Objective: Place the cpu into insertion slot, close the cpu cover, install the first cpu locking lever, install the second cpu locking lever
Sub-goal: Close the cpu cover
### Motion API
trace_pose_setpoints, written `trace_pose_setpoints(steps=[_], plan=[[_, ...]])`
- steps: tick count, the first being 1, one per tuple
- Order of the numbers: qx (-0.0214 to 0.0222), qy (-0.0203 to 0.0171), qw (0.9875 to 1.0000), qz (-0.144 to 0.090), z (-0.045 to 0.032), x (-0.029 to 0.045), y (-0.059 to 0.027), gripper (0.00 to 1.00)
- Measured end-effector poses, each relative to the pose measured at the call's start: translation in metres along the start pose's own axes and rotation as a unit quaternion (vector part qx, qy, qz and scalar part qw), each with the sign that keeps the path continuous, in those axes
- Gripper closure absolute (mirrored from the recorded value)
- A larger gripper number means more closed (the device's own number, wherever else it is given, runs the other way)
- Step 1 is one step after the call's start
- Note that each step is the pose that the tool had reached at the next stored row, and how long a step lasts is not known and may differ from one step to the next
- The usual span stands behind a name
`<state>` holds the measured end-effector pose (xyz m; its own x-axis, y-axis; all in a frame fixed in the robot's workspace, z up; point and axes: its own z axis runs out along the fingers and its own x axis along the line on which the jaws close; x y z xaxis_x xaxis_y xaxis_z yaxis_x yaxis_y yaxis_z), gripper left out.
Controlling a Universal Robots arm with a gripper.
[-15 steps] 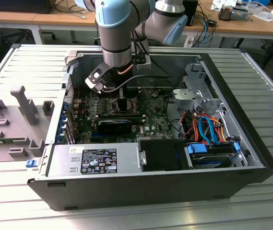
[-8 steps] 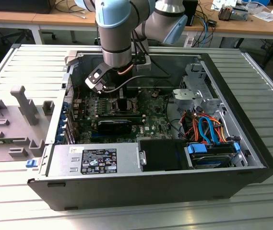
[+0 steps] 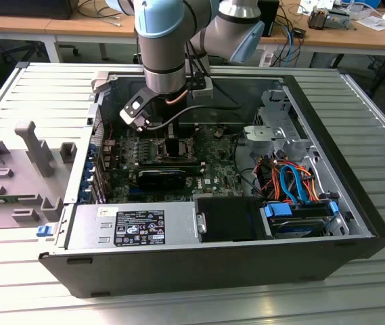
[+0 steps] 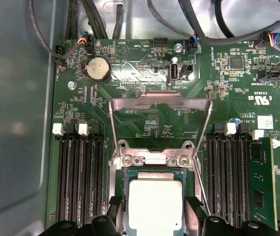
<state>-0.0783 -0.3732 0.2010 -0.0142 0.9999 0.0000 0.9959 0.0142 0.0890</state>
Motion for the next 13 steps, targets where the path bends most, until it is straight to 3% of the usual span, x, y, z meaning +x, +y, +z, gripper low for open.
trace_pose_setpoints(steps=[13], plan=[[0.0007,-0.0001,1.0000,0.000,0.0002,-0.0001,0.0032,0.38]])
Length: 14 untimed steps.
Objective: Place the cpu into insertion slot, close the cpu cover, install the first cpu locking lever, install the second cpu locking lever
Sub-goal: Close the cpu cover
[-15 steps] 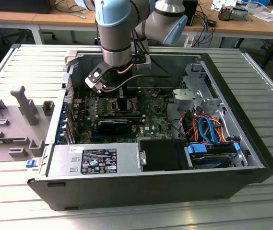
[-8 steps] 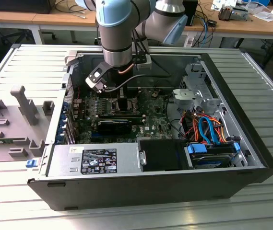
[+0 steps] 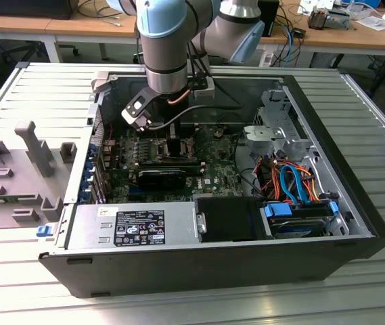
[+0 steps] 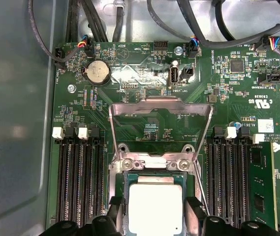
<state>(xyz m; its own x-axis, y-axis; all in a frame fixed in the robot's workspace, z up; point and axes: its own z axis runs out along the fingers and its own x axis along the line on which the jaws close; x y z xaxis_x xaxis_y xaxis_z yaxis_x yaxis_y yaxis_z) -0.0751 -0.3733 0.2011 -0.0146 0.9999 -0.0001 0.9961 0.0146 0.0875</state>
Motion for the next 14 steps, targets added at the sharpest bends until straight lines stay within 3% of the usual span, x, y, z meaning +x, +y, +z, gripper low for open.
trace_pose_setpoints(steps=[1,2,14], plan=[[0.0000,0.0000,1.0000,0.000,0.0000,0.0000,0.0000,0.46],[0.0000,0.0001,1.0000,0.000,0.0000,0.0000,0.0000,0.47],[-0.0001,0.0003,1.0000,0.000,-0.0028,0.0001,0.0007,0.47]])
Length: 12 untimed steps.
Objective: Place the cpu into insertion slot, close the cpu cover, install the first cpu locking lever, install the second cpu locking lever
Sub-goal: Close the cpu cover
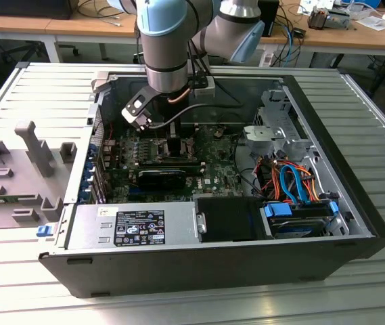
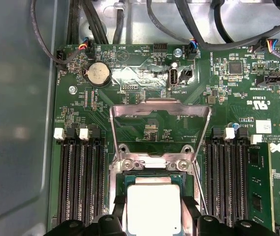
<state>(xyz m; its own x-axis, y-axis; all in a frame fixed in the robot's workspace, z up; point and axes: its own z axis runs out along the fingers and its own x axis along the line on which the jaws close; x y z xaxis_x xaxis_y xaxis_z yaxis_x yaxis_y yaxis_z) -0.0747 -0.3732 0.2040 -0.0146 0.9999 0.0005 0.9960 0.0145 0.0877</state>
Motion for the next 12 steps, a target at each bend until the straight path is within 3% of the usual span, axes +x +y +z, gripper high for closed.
trace_pose_setpoints(steps=[12], plan=[[0.0002,-0.0004,1.0000,0.000,0.0058,-0.0001,-0.0021,0.47]])
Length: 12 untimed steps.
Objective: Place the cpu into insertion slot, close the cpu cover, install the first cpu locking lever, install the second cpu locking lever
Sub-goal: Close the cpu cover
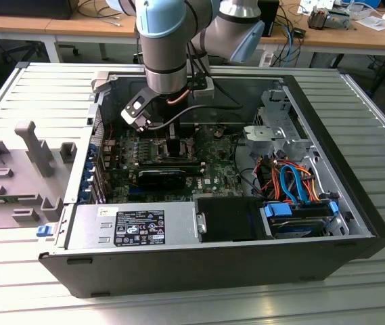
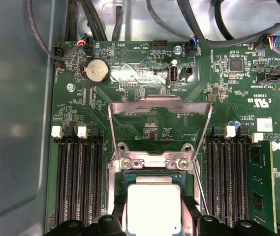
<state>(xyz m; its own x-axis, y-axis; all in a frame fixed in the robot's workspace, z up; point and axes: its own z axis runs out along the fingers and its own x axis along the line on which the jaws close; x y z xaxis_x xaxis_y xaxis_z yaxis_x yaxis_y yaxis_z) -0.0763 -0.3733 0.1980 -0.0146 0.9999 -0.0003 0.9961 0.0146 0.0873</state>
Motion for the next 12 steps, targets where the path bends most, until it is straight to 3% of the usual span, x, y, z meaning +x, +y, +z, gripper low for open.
trace_pose_setpoints(steps=[7,12], plan=[[0.0002,-0.0002,1.0000,0.000,0.0016,-0.0002,-0.0003,0.47],[-0.0002,0.0004,1.0000,0.000,0.0022,0.0002,-0.0001,0.40]])
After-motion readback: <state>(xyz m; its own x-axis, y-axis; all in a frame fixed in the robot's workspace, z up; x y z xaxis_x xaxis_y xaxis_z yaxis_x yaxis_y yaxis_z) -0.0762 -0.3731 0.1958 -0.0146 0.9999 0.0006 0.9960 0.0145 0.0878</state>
